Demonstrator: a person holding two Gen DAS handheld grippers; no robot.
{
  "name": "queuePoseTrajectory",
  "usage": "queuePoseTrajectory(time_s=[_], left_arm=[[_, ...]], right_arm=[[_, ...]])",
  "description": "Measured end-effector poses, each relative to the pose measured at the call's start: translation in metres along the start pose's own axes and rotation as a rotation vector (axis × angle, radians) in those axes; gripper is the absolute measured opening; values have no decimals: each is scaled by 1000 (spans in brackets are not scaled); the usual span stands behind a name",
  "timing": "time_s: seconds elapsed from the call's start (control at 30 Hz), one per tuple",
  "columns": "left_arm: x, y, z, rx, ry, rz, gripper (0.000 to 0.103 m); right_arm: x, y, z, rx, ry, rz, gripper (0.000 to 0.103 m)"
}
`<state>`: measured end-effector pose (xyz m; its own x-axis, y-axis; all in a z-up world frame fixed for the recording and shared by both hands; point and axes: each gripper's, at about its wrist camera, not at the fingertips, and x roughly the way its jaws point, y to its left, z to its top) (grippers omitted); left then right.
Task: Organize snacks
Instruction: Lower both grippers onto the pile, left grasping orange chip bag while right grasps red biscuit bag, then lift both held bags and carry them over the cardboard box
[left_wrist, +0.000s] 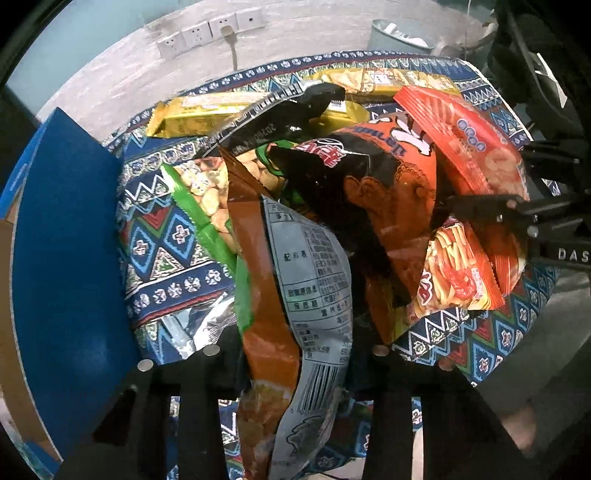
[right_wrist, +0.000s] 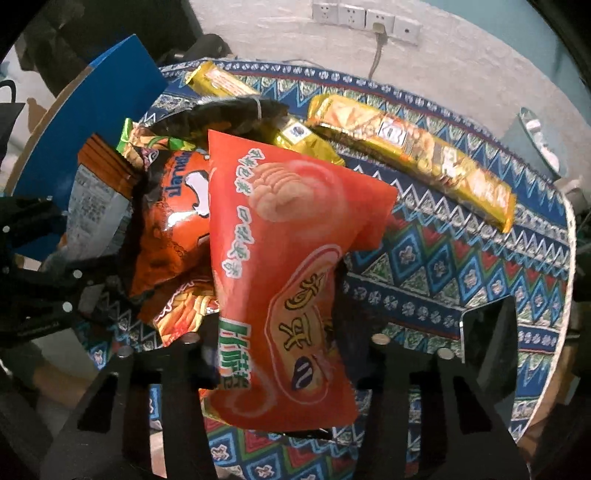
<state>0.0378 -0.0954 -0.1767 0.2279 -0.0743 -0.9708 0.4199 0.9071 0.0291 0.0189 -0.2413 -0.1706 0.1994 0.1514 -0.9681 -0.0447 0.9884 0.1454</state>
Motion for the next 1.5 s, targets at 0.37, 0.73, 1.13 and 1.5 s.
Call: queuePoseTrajectory(time_s=[0.37,0.73,1.13,1.5], left_arm=[[-46,8,-5,10,-121,44,36],[-96,32,-6,-20,-245,98,36],[-142,65,-8,-63,-340,145,36],[-167,118,-24,-157,-384,195,36]], right_arm=[[-28,8,3,7,-46,-37,40],[-76,30,18,-29,-154,-51,40],[-108,77,54,-84,-235,2,40],[-111,123,94,-134,-248,54,40]])
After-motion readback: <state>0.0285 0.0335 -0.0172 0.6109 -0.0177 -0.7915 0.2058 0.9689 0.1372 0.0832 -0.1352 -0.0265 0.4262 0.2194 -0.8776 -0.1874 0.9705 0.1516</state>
